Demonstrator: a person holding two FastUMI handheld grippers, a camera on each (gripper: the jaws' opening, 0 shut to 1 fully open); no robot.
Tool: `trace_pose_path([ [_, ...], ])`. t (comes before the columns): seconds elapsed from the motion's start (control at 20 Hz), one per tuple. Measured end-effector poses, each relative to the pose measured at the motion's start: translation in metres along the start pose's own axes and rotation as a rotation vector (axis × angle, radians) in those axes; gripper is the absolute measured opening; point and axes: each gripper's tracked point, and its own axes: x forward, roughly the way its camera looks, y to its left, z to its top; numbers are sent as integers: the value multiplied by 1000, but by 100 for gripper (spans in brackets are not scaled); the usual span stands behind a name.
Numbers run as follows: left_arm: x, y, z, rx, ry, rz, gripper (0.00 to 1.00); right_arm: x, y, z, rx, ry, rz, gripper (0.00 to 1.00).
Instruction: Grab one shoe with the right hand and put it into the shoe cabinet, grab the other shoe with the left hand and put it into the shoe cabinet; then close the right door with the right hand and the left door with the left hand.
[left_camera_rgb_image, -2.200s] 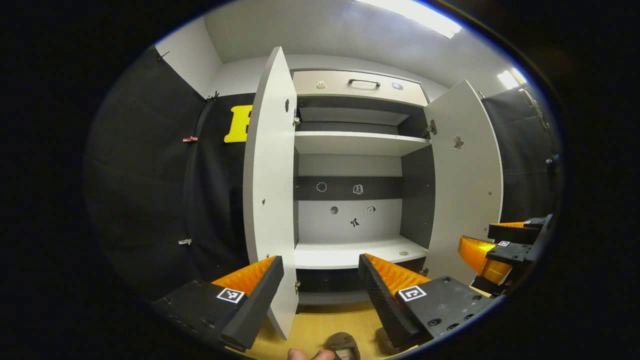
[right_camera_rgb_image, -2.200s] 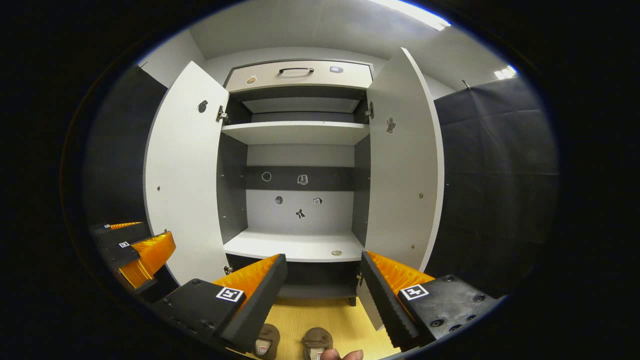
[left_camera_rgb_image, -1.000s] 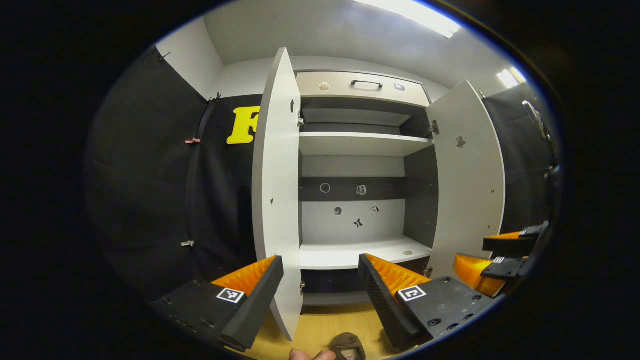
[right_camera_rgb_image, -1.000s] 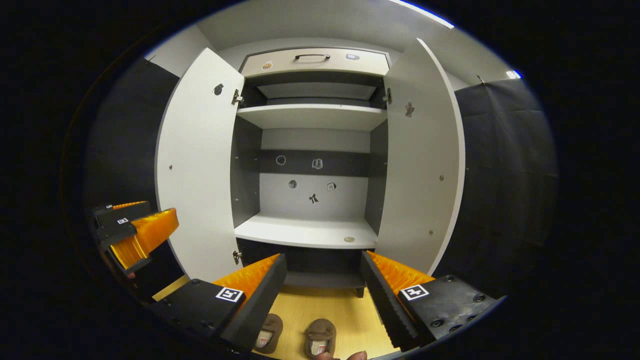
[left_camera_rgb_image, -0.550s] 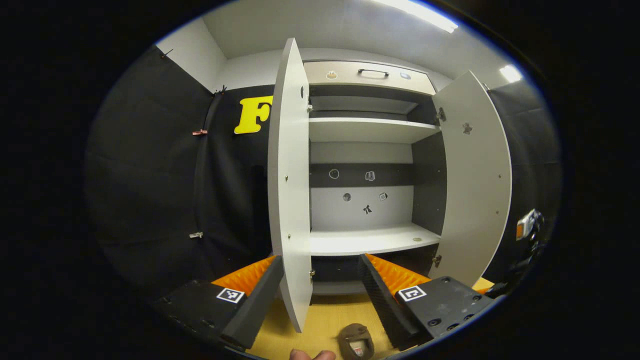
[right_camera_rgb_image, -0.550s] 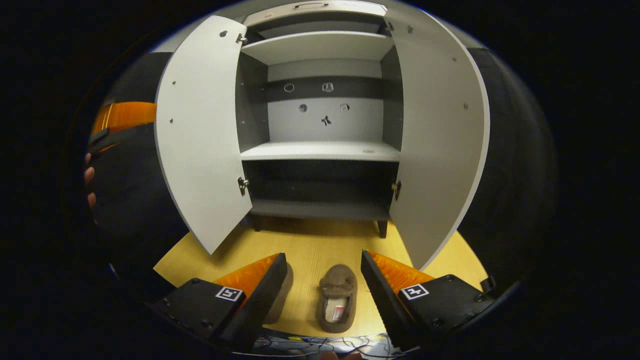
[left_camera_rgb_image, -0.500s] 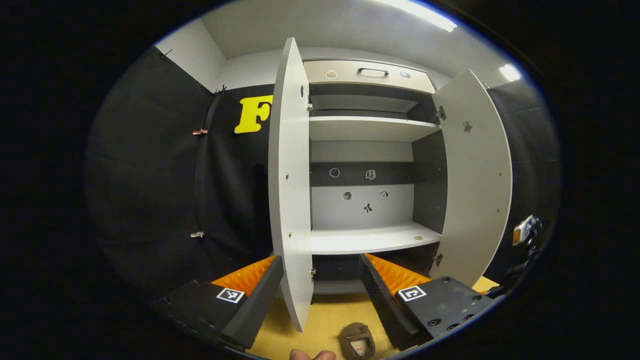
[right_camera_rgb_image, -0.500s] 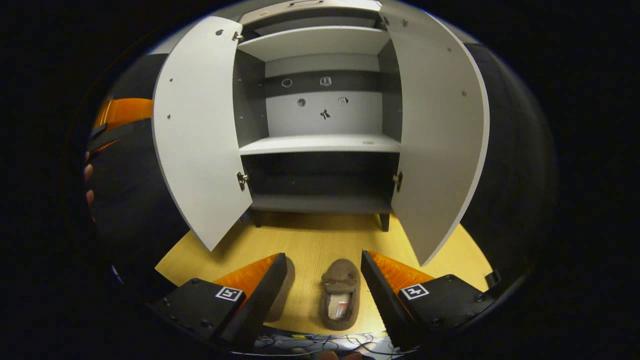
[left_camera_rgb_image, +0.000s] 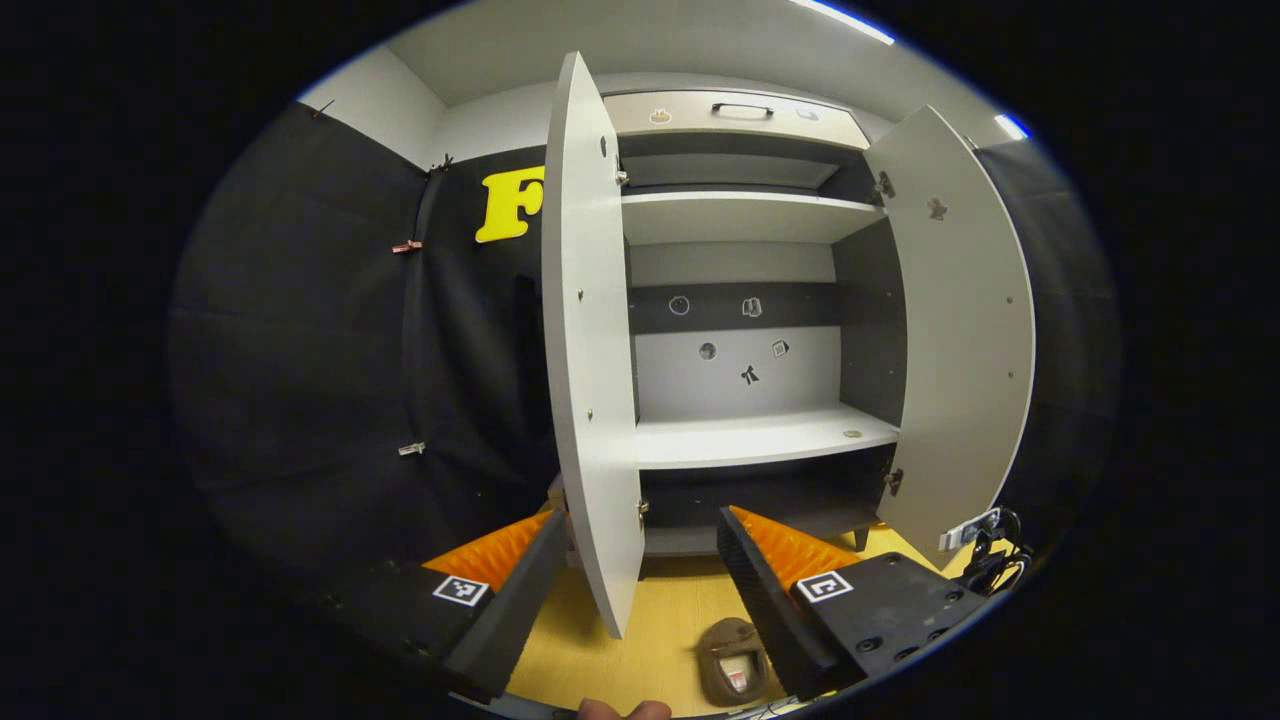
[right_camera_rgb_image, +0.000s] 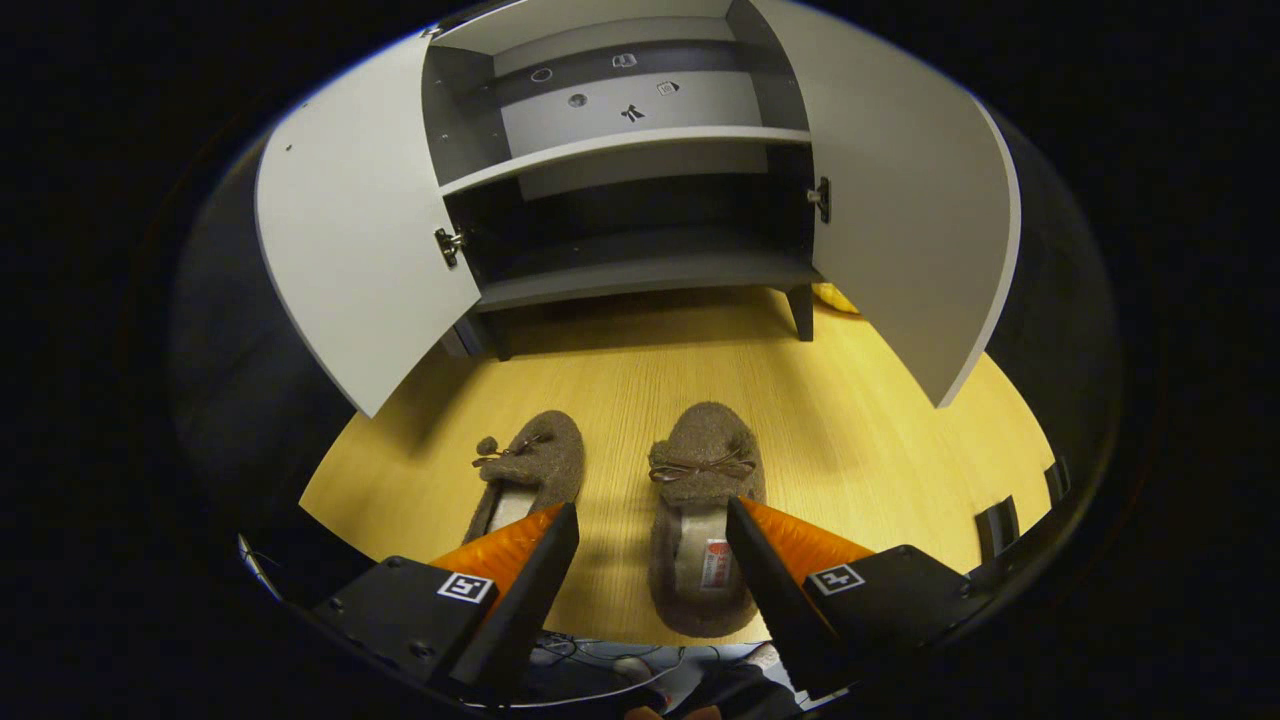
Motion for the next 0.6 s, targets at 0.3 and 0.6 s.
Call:
trace_pose_path([
  [0.3,3,13,-9,-5,19,41,95,50,2,-31,4,60,-8,93],
  [0.6,6,26,-28,8,67,68,94,98,-8,-17,0,9,-92,65],
])
